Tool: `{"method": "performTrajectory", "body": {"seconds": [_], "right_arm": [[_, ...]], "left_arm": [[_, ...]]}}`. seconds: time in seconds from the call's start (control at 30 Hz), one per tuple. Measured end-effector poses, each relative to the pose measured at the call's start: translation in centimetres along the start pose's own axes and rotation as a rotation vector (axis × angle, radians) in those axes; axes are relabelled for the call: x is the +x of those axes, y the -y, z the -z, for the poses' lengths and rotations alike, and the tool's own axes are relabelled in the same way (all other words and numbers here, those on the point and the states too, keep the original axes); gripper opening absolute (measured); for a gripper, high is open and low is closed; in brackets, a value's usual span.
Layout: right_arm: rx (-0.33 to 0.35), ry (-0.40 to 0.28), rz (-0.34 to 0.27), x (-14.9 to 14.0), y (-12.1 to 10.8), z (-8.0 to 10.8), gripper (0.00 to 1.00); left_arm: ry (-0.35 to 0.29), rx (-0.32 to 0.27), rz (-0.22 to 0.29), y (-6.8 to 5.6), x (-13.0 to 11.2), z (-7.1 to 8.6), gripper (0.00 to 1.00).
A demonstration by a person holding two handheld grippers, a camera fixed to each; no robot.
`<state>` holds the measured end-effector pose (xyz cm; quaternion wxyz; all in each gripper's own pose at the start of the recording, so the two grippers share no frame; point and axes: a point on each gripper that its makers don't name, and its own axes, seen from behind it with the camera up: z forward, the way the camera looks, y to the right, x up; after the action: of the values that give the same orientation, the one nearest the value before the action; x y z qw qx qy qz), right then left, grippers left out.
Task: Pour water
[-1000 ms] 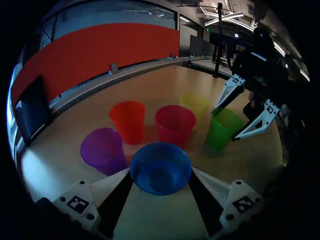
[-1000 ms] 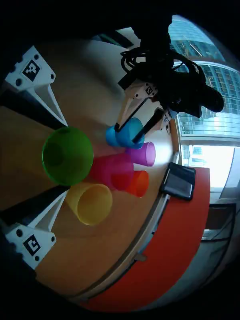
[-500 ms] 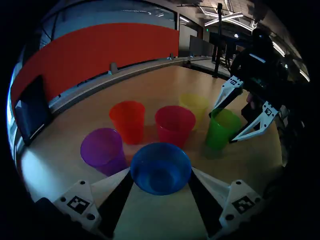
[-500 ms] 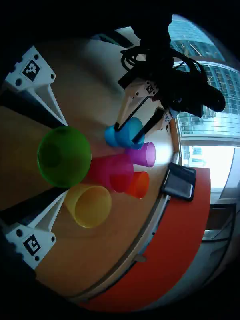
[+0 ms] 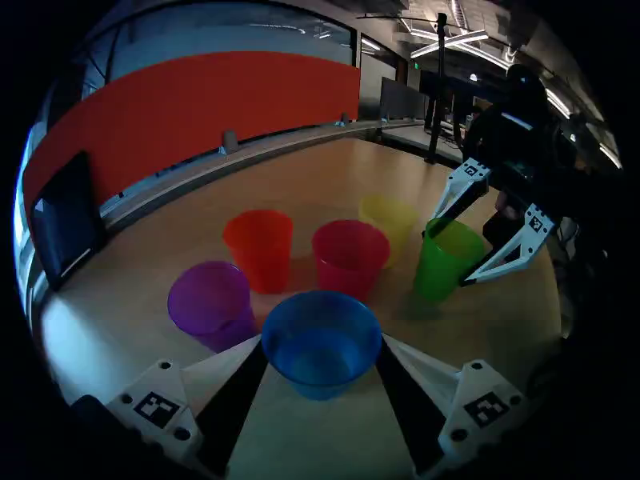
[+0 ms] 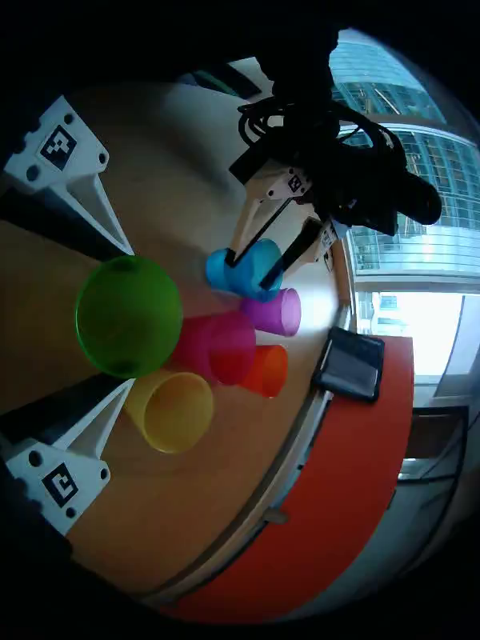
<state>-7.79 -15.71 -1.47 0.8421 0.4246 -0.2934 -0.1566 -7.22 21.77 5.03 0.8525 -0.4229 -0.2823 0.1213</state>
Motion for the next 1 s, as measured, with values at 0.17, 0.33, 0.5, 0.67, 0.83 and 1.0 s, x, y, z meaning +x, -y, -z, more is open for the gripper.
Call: {"method": "performTrajectory", "body": {"seconds": [0.17,0.33,0.5,0.67,0.83,1.0], "right_arm": [[-0.013,-0.017,0.0,0.8,0.0,0.8,0.92],[-0.027,-0.048,-0.001,2.1,0.3,1.9,0.91],[-0.038,-0.089,0.0,3.6,0.8,3.1,0.92],[-0.047,-0.138,-0.003,5.2,1.6,4.2,0.92],[-0.063,-0.194,-0.005,7.0,2.2,5.3,0.92],[-0.077,-0.245,-0.002,8.6,2.8,6.3,0.92]], "left_arm": [[-0.028,0.008,-0.003,-0.1,0.9,1.2,0.88],[-0.06,0.022,-0.01,-0.3,2.0,2.8,0.88],[-0.101,0.039,-0.008,-0.7,2.9,4.4,0.88],[-0.15,0.057,-0.008,-1.2,3.9,6.2,0.88],[-0.203,0.073,-0.01,-1.7,5.3,8.1,0.87],[-0.253,0.081,-0.007,-2.1,6.6,9.9,0.87]]}}
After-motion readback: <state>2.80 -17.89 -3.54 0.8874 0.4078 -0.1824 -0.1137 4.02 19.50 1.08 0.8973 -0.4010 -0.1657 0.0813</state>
